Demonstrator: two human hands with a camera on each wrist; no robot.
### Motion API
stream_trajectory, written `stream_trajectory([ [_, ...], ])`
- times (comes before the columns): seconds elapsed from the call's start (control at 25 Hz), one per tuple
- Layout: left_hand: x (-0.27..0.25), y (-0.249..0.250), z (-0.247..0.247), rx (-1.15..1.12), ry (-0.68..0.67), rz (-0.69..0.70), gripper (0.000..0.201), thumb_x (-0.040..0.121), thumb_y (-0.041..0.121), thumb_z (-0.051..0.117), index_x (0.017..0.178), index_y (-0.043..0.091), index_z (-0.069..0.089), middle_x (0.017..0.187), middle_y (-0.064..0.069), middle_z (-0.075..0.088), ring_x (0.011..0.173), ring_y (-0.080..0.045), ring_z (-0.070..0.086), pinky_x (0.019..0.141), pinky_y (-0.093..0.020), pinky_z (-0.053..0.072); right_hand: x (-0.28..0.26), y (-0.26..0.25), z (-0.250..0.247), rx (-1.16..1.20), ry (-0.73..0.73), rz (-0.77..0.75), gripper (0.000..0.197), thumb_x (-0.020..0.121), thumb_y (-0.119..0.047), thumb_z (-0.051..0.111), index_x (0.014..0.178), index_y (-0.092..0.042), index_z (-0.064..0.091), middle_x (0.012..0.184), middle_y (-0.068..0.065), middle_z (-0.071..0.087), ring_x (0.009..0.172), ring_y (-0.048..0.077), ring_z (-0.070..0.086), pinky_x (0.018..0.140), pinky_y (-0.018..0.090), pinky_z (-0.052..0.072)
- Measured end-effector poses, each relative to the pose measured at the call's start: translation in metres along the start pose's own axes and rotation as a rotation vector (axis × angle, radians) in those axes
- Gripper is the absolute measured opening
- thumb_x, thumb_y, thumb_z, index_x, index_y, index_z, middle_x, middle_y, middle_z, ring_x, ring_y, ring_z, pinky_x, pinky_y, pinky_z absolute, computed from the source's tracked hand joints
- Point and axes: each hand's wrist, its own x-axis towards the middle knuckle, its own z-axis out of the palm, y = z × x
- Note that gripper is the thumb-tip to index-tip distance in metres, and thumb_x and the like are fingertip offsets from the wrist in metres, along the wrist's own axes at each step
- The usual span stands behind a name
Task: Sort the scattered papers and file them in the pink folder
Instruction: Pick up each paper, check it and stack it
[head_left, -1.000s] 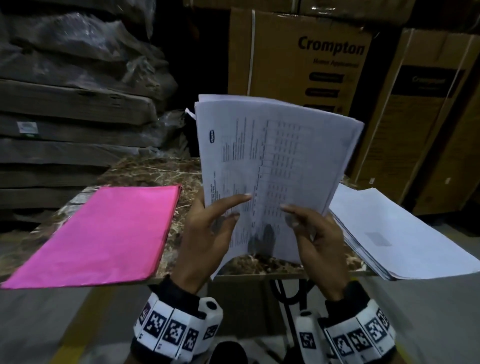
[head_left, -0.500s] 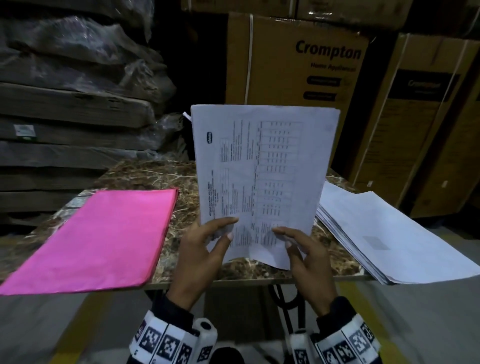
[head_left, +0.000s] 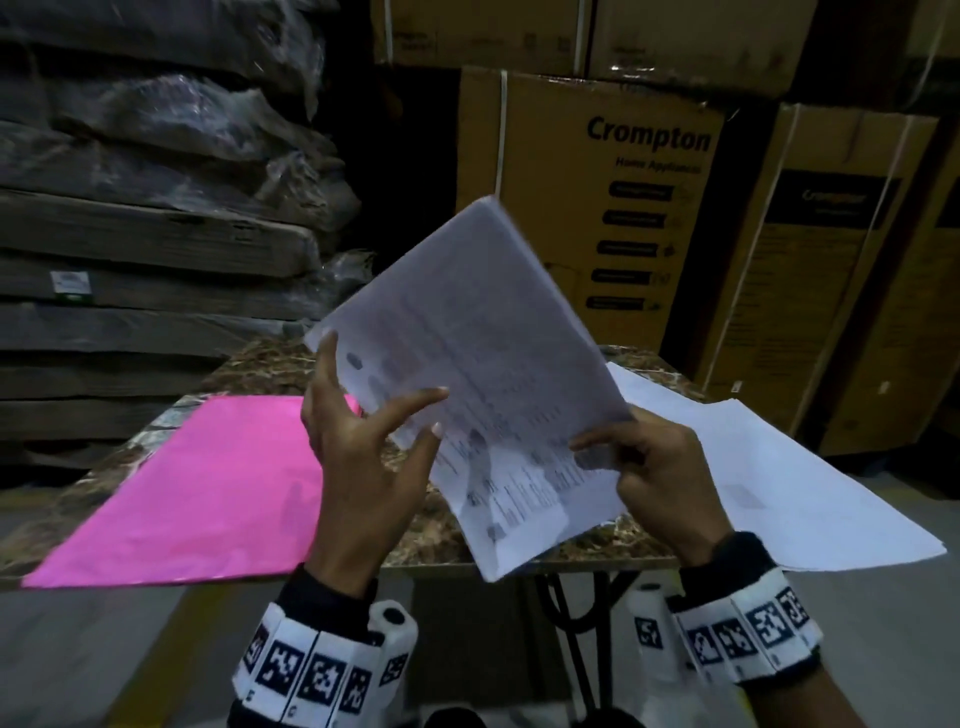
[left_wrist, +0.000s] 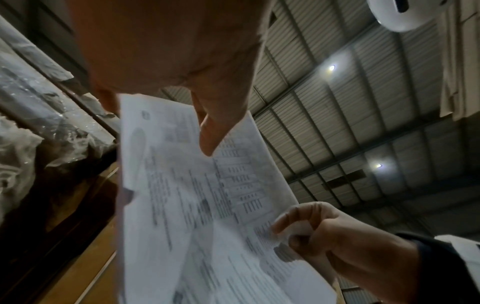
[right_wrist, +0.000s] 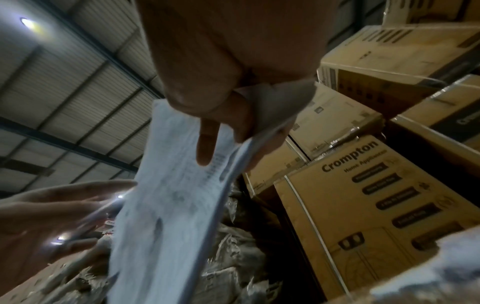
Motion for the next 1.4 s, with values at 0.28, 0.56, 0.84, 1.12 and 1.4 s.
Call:
stream_trajectory([
  [0.28,-0.007,0.009,-0.037,-0.011,-0.03,0.084,0.014,0.079,0.031,0.082,0.089,0.038,0.075,0.138,0.007,0.056,0.13,-0.016,0.049,0.105,-0.043,0.036,0.023,0.007,-0.037,-0.171,-0.216,-0.057,0.043,0.064,0.015,0.073,0.084,-0.024,0.078,0.084,-0.01,0.068,0.078,0.017,0.062,0.059,0.038,0.052],
  [0.56,-0.034,-0.015,-0.034,-0.433,-0.103,-0.266,0.023,0.072,-0.002,0.083,0.082,0.019,0.081,0.084,0.0,0.078,0.083,-0.013,0.074,0.076,-0.023,0.059,0.006,0.002,-0.031,-0.025,-0.215,-0.052,0.039,0.07,0.012,0.073,0.082,-0.025,0.078,0.086,-0.01,0.07,0.083,0.009,0.063,0.064,0.024,0.052],
  [0.84,-0.057,-0.04,-0.034,-0.517,-0.018,-0.429,0.019,0.072,-0.003,0.081,0.08,0.014,0.082,0.083,-0.007,0.078,0.085,-0.024,0.075,0.077,-0.028,0.059,-0.042,0.017,-0.023,0.447,-0.053,0.359,0.036,0.083,0.015,0.066,0.079,-0.018,0.081,0.085,-0.004,0.075,0.082,0.012,0.071,0.07,0.029,0.061],
  [1.12,-0.047,-0.014,-0.013,-0.442,0.046,-0.35,0.018,0.075,0.006,0.081,0.083,0.023,0.08,0.09,0.011,0.077,0.091,-0.009,0.072,0.083,-0.028,0.059,-0.044,0.005,-0.009,0.471,0.039,0.327,0.033,0.087,0.002,0.07,0.11,-0.021,0.072,0.116,-0.009,0.071,0.109,0.01,0.065,0.086,0.025,0.057],
  [1.4,-0.037,0.008,0.023,-0.34,0.051,-0.123,0.02,0.076,0.012,0.079,0.085,0.03,0.078,0.099,0.011,0.072,0.097,-0.002,0.068,0.07,-0.017,0.059,-0.05,-0.014,0.003,0.157,0.406,0.169,0.034,0.091,-0.016,0.06,0.123,-0.026,0.062,0.129,-0.003,0.056,0.127,0.005,0.048,0.099,0.004,0.039],
])
